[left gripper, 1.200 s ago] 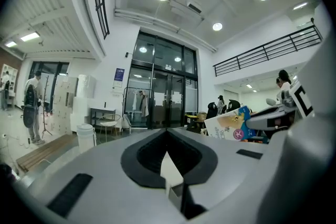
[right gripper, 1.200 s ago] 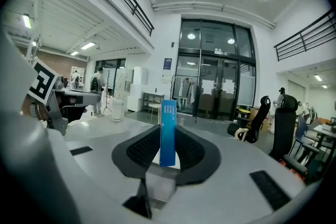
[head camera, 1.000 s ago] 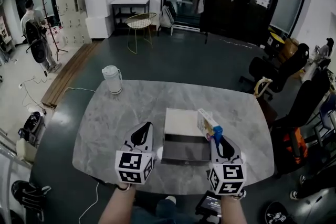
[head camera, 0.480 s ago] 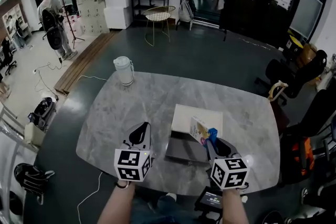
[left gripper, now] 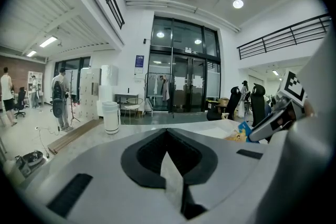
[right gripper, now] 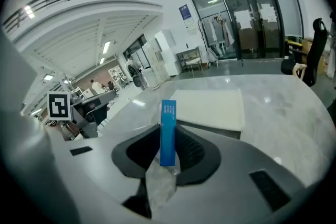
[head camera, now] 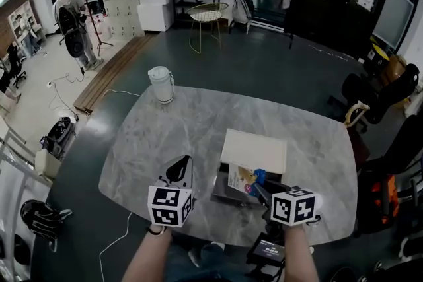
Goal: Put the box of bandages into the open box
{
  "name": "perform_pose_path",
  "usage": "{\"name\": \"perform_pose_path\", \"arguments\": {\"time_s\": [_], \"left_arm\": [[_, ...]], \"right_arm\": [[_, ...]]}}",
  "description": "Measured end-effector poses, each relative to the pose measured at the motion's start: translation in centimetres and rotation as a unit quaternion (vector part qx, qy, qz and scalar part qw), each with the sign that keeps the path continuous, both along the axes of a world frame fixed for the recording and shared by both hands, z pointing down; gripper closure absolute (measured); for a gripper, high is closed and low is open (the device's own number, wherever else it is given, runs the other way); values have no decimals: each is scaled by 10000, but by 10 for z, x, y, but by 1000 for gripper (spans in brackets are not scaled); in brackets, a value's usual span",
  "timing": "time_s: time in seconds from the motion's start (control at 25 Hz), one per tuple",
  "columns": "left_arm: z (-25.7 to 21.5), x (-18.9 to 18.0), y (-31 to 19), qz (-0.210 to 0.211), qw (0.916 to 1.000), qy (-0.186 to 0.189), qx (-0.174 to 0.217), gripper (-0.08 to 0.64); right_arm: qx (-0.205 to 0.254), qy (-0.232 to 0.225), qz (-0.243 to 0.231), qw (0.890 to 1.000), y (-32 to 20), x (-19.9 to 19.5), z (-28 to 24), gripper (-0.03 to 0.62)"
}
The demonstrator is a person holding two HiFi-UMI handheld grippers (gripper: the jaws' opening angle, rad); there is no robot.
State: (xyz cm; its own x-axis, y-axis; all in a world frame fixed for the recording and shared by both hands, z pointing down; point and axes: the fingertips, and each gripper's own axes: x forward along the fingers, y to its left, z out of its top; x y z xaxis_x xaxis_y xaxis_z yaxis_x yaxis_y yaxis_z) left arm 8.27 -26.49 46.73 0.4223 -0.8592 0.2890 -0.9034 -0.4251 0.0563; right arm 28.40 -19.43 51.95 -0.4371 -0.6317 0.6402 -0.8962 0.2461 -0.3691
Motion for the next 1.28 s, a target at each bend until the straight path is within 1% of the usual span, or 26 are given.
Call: {"name": "perform_pose_path", "arguments": {"time_s": [0.12,0.2,0.64,0.76,0.92,1.0,1.2,1.28], "left_arm": [[4,0,-2,-6,10000,-30,-53,549],[6,0,-4,-9,10000,-48,-75,549],[14,-10,-16,-147,9997,-79,-189,549],[13,-13,-19,-172,9996,-98,-204,549],[13,-16,-24,-204,9995,-107,-222,549],[13,-17,-25,-225,9994,-117,-222,549],[13,-22,-28,-242,9994,-162,-210,549],[12,-23,-28,-248,9993,-175,-212,549]], "right_arm": [[-263,86,-118,9995,-1,-1,11,491],[-416,64,-149,9990,-2,-2,18,491],[-1289,-219,-2,9914,-17,-5,53,491],[-1462,-444,13,9883,-19,-8,58,491],[-1731,-648,234,9825,-24,-6,65,488],[-1854,-652,292,9801,-24,-5,70,485],[-1933,-516,248,9795,-25,-3,83,472],[-2060,-547,256,9767,-24,-2,89,471]]}}
